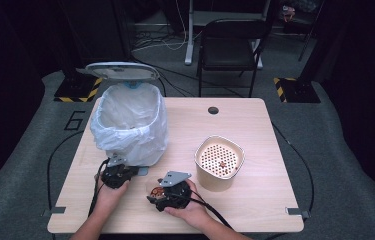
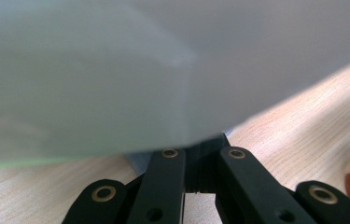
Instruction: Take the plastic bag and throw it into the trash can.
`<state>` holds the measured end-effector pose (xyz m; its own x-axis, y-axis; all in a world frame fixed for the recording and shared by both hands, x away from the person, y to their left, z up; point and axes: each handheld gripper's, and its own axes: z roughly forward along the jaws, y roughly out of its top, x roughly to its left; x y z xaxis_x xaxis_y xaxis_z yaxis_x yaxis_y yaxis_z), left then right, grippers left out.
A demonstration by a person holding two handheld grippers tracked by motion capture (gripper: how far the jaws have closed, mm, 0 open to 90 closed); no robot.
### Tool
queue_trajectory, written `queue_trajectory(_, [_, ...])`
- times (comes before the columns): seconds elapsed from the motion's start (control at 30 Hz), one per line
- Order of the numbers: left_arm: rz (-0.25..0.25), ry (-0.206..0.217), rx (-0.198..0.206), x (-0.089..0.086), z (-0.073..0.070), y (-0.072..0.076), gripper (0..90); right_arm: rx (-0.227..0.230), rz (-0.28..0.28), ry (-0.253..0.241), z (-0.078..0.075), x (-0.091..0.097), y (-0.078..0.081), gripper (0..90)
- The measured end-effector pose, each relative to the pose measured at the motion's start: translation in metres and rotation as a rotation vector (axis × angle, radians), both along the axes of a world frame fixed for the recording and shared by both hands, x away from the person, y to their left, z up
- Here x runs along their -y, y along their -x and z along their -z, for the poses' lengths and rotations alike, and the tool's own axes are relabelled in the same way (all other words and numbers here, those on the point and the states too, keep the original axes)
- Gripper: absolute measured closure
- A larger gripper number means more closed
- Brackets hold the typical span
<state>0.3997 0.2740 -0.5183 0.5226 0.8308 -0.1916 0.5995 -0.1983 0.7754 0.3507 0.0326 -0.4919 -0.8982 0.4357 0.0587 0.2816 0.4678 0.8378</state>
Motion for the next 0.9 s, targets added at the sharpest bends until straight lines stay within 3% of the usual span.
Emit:
queue_trajectory(0.13, [0.004, -0.007, -0.001, 0.0, 0.0, 0.0, 90.0, 0.021, 0.003, -0.002, -0.006, 0.002, 0.001, 32.4])
queue_trajectory(0.17, [-0.005, 0.008, 0.003, 0.001, 0.0, 0.0, 90.0, 0.016, -0.002, 0.002, -0.008, 0.003, 0.001, 32.4])
queue_trajectory(0.27, [0.039, -0.052, 0.03, -0.004, -0.001, -0.002, 90.0, 0.023, -0.01, -0.007, -0.017, 0.005, 0.001, 32.6])
queue_trajectory(0.6, [0.038, -0.045, 0.025, -0.004, -0.001, -0.002, 90.0, 0.003, -0.009, -0.038, -0.054, 0.018, 0.001, 33.5])
queue_trajectory(0.9, [0.039, -0.05, 0.027, -0.004, -0.001, -0.002, 90.0, 0.022, 0.001, -0.043, -0.094, 0.031, -0.003, 33.5])
